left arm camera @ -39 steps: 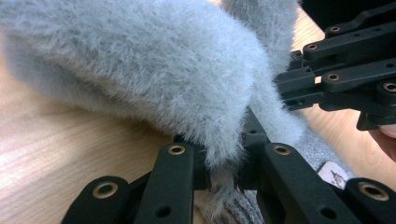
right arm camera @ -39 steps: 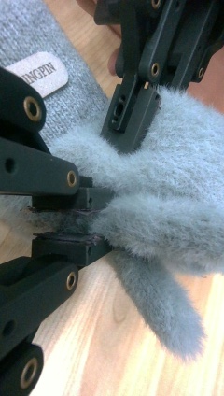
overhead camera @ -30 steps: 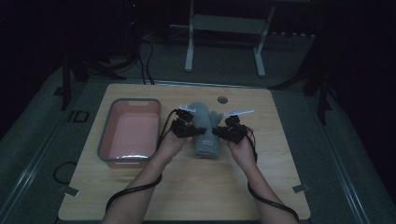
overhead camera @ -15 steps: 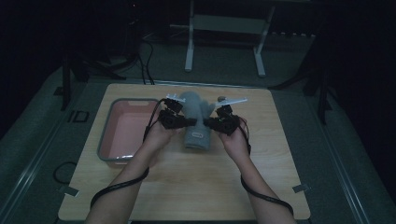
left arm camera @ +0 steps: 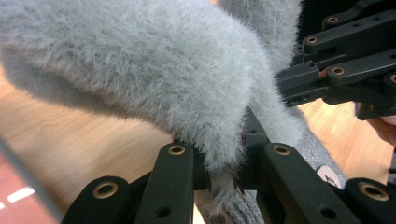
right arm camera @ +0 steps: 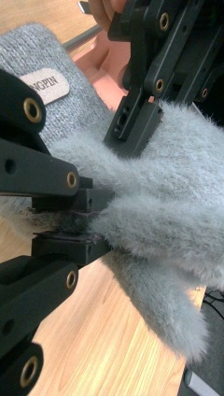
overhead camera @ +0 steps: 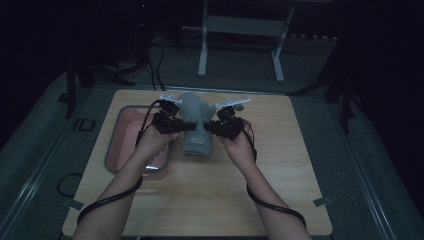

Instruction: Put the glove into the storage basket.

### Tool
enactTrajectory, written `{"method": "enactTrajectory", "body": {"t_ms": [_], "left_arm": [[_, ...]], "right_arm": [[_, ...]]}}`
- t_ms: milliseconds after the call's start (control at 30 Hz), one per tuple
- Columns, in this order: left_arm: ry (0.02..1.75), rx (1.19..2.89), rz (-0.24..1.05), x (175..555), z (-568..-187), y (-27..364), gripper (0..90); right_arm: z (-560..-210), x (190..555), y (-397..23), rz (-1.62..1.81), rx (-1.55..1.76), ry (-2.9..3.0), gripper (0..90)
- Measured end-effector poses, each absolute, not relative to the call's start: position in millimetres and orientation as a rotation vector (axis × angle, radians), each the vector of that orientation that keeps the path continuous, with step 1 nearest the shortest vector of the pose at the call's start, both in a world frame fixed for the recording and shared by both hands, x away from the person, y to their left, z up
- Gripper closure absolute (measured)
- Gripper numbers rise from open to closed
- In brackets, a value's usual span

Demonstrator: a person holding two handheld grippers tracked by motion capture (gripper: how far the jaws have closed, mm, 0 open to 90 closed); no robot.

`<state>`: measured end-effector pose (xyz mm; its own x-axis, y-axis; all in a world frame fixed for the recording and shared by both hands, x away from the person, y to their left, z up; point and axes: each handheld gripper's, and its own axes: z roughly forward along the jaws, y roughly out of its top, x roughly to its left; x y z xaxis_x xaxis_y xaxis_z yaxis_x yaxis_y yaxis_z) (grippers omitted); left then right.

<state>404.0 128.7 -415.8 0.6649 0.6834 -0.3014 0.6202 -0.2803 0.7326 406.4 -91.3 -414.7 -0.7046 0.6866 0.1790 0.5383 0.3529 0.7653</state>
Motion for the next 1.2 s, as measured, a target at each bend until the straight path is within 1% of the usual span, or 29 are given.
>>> {"method": "enactTrajectory", "body": {"t_ms": [567,867,1033,1200], "left_arm": [[1.081,1.993,0.118,396,-399,195,80.2],[1.155,1.981,0.130,387,-399,241,80.2],[1.200,2.001,0.138,386,-409,260,80.2],[1.222,2.001,0.127,387,-432,268,80.2]], "right_arm": [[-401,408,-20,1.286,1.049,2.495,81.5],[-400,409,27,1.283,1.004,2.543,81.5],[-408,410,56,1.234,1.009,2.584,81.5],[-426,411,71,1.183,1.019,2.602,81.6]]}}
